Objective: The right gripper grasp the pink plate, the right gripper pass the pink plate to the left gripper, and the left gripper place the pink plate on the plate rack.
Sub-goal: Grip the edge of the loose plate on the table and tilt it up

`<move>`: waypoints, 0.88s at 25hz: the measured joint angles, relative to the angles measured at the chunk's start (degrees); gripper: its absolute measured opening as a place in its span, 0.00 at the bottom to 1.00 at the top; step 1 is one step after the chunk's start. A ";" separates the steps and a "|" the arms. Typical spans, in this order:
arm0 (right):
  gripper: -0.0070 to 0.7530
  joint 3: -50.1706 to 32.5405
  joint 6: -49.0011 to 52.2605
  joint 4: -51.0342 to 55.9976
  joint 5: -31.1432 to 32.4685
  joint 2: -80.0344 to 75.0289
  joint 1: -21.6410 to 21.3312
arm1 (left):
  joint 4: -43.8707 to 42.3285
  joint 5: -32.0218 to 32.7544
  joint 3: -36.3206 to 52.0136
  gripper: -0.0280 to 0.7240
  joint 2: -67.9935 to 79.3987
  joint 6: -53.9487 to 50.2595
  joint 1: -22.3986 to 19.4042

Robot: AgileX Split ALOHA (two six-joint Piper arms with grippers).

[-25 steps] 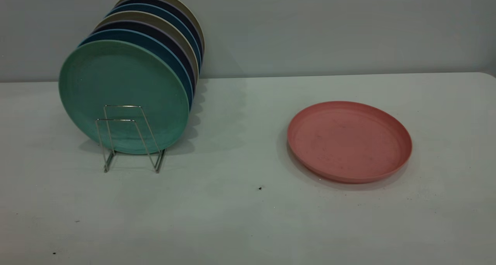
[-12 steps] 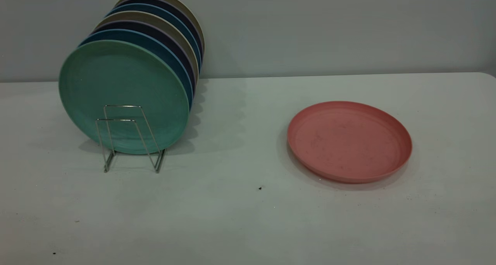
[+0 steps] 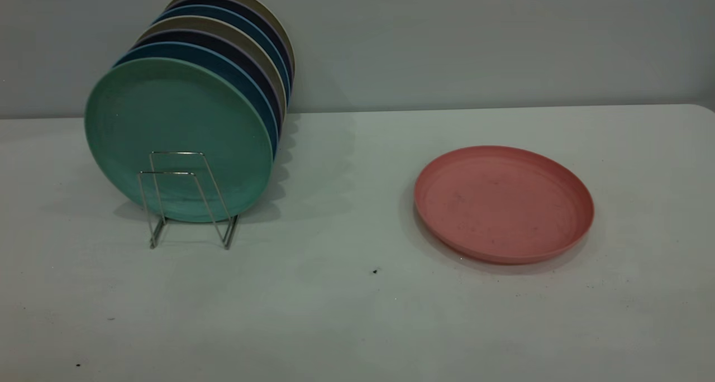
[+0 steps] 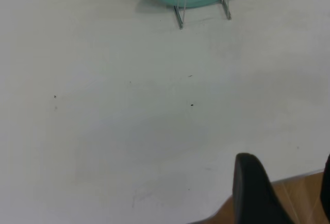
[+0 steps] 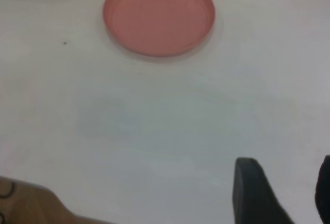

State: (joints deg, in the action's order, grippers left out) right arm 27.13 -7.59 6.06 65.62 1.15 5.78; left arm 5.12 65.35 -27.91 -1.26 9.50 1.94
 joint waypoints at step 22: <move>0.59 5.77 0.01 2.24 -9.39 -30.48 0.00 | -3.80 -14.87 -4.99 0.64 18.74 -4.48 0.00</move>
State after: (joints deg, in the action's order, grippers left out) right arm 32.90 -7.57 8.30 56.23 -29.34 5.78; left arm 1.32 50.48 -32.91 17.47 5.02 1.94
